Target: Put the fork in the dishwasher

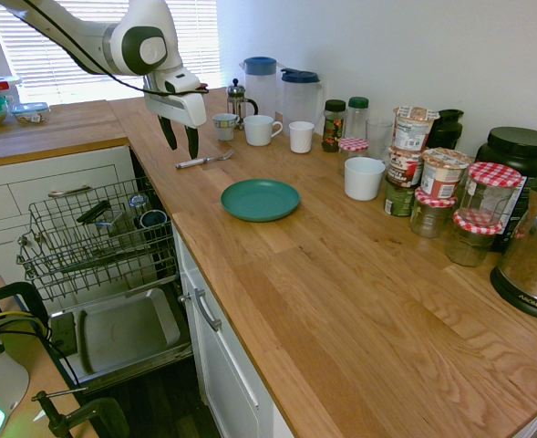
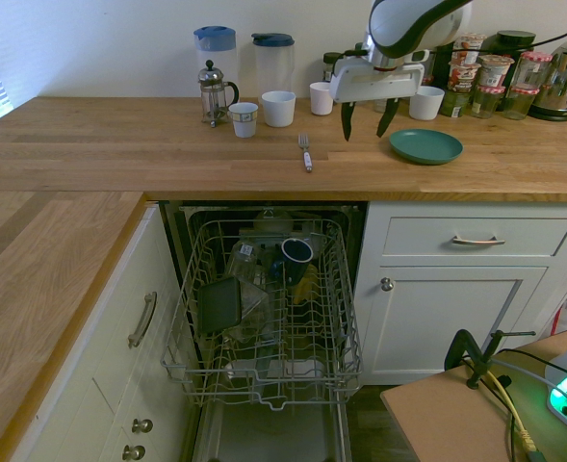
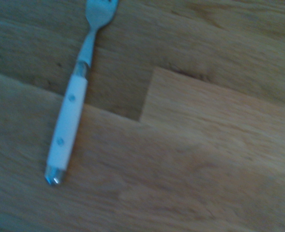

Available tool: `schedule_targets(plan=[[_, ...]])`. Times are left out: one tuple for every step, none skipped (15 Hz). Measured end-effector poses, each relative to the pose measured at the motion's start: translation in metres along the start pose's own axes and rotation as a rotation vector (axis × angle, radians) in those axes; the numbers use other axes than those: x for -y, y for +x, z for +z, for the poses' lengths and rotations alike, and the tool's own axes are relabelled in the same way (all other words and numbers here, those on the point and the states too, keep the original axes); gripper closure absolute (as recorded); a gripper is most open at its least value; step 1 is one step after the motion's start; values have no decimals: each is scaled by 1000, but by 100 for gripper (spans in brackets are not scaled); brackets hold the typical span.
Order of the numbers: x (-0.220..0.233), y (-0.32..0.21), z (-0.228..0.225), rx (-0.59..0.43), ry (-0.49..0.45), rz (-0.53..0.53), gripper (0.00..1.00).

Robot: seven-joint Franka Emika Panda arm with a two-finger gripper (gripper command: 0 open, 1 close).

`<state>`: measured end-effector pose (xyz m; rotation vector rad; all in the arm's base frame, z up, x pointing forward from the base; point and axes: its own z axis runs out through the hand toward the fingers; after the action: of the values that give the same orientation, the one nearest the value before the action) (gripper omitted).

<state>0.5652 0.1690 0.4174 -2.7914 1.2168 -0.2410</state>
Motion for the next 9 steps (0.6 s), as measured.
schedule_targets(plan=[[18,0,5,0,4,23,0],[34,0,9,-2,9,43,0],[49,-1,15,-9,8,72,0],[61,-1,20,-17,6,98,0],[73,-1,25,-28,7,125,0],[83,-1,31,-41,5,153,0],[92,-2,39,-52,-4,183,0],[100,-3,44,-57,-13,212,0],[108,-5,50,-60,-20,237,0]])
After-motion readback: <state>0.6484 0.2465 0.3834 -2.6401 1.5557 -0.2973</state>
